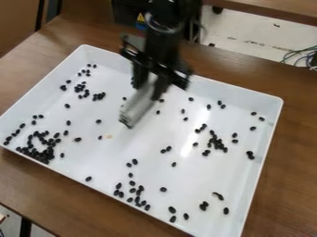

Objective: Sweep into pile

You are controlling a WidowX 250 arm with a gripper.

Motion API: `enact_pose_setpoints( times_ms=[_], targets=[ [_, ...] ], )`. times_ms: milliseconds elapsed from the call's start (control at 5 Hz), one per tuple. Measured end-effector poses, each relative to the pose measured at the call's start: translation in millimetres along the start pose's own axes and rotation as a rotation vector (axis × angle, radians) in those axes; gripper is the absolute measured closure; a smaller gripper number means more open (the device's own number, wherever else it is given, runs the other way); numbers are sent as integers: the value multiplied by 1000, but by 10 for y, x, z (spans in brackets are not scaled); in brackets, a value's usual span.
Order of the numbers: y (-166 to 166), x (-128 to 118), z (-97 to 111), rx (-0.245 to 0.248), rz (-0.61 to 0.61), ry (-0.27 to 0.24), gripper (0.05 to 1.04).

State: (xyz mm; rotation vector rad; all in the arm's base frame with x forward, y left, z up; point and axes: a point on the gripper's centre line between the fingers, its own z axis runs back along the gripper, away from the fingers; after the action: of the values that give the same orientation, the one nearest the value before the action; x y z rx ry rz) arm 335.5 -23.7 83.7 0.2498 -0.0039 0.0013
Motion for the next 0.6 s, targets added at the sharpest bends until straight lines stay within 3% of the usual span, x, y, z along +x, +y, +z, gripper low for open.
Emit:
enact_pose_setpoints(
  times_ms=[200, 400, 600],
  targets=[
    [502, 1, -201, -2, 171, 15, 737],
    [999, 15, -390, -24, 288, -13, 737],
    [1255, -42, -600, -54, 289, -18, 737]
  ],
)
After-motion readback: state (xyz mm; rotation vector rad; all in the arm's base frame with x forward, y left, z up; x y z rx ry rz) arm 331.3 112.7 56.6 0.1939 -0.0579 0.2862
